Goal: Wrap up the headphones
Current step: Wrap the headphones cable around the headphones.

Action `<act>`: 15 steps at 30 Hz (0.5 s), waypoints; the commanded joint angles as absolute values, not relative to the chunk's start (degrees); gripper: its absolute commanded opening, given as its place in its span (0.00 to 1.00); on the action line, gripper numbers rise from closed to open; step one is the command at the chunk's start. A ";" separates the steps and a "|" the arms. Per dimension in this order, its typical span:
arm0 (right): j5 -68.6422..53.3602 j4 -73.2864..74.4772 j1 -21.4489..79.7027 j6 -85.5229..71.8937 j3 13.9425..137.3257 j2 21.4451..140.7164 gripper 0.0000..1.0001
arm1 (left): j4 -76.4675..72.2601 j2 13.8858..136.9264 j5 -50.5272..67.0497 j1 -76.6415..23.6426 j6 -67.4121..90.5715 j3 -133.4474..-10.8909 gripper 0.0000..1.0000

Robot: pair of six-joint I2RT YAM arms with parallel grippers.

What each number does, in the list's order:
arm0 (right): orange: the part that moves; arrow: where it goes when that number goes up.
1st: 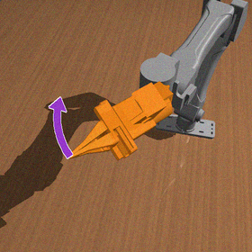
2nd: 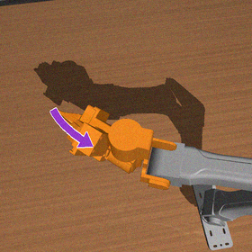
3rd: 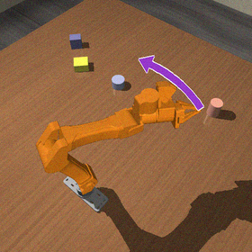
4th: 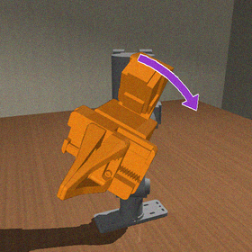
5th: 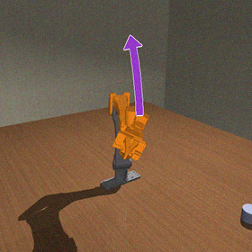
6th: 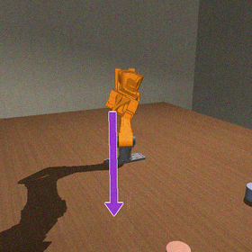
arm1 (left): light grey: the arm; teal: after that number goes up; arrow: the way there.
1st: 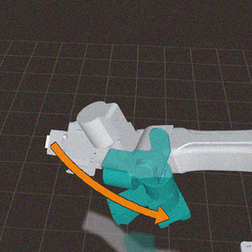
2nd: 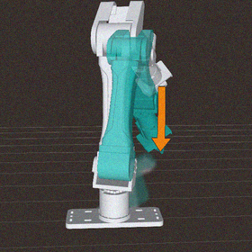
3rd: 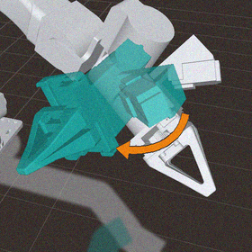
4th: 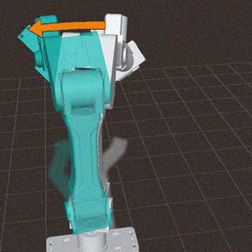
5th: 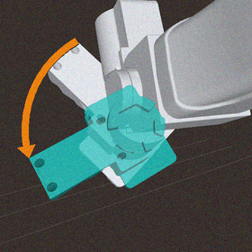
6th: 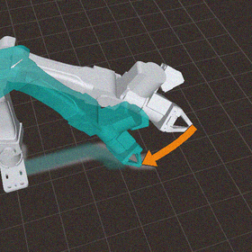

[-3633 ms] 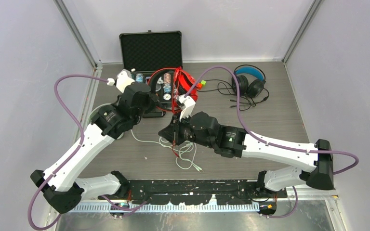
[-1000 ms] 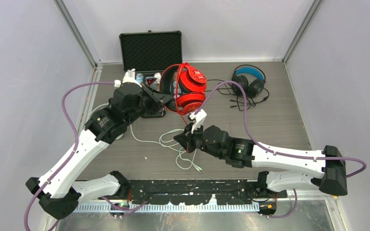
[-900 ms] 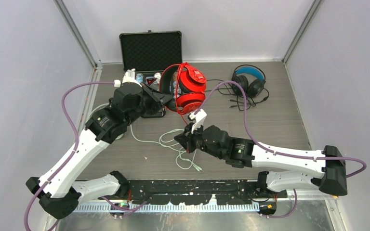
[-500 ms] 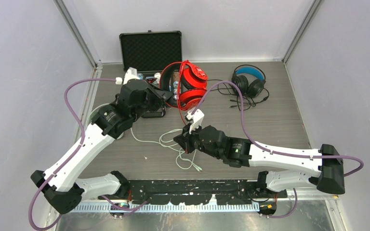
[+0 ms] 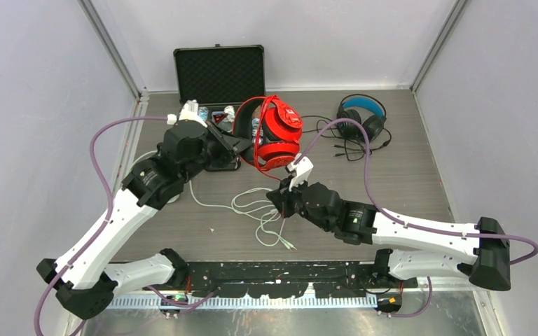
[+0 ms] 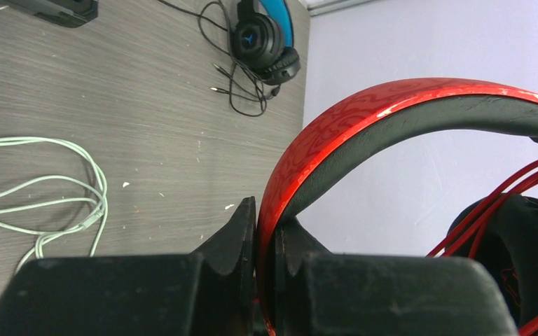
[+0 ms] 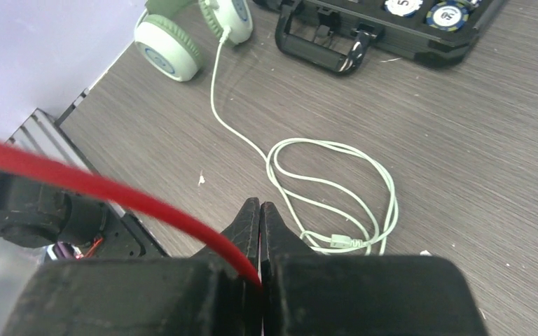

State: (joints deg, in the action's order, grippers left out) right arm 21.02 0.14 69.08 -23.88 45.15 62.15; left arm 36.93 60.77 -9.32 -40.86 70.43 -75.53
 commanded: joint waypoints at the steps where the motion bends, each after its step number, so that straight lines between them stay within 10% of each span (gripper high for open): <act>1: 23.30 -2.11 67.53 -23.66 43.48 59.77 0.03 | 33.09 57.94 -3.97 -40.56 68.07 -77.14 0.00; 15: 17.21 -1.61 65.35 -23.04 40.27 51.01 0.12 | 31.61 62.98 17.65 -35.41 55.73 -77.17 0.00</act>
